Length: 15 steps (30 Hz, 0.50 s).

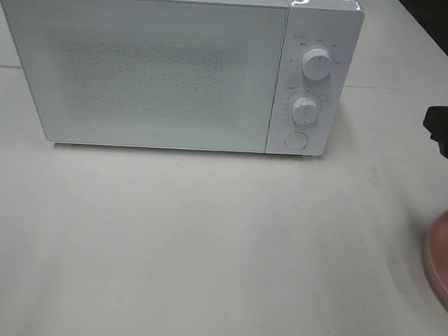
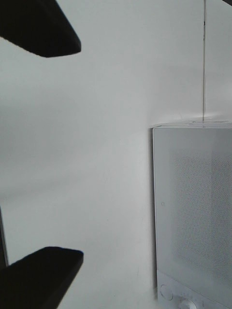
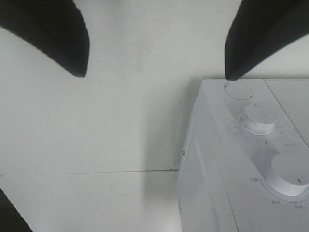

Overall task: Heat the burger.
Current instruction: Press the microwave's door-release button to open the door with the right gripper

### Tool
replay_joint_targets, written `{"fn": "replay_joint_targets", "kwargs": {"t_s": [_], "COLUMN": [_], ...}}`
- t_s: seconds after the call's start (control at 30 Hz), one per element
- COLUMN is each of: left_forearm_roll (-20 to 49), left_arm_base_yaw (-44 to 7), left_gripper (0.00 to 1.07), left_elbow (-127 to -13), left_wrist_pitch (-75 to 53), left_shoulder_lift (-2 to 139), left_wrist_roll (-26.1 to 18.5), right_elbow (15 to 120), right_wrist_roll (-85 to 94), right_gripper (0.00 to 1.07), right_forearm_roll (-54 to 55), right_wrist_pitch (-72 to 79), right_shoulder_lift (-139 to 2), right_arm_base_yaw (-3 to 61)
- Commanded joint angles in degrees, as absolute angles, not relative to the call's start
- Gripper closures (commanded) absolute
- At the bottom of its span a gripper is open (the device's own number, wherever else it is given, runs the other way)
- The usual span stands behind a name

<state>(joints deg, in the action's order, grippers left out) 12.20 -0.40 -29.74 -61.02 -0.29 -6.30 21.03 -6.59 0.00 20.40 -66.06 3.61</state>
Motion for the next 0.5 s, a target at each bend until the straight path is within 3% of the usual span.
{"fn": "replay_joint_targets", "kwargs": {"t_s": [0.03,0.23,0.5], "left_forearm_roll": [12.72,12.72,12.72], "left_arm_base_yaw": [-0.46,-0.46,-0.46], "left_gripper": [0.06,0.06,0.06], "left_elbow": [-29.51,-29.51,-29.51], "left_wrist_pitch": [-60.91,-60.91,-60.91], "left_shoulder_lift": [-1.26,-1.26,-1.26], "left_wrist_roll": [-6.30,-6.30,-6.30], "right_elbow": [21.03,18.62,15.18], "right_wrist_roll": [-6.70,-5.39,4.93], "right_gripper": [0.32,0.32,0.32], "right_forearm_roll": [-0.69,0.00,12.49], "right_wrist_pitch": [25.95,36.73,48.99], "right_shoulder_lift": [-68.87,-74.77,-80.67], "right_arm_base_yaw": [3.50,3.55,13.01]}}
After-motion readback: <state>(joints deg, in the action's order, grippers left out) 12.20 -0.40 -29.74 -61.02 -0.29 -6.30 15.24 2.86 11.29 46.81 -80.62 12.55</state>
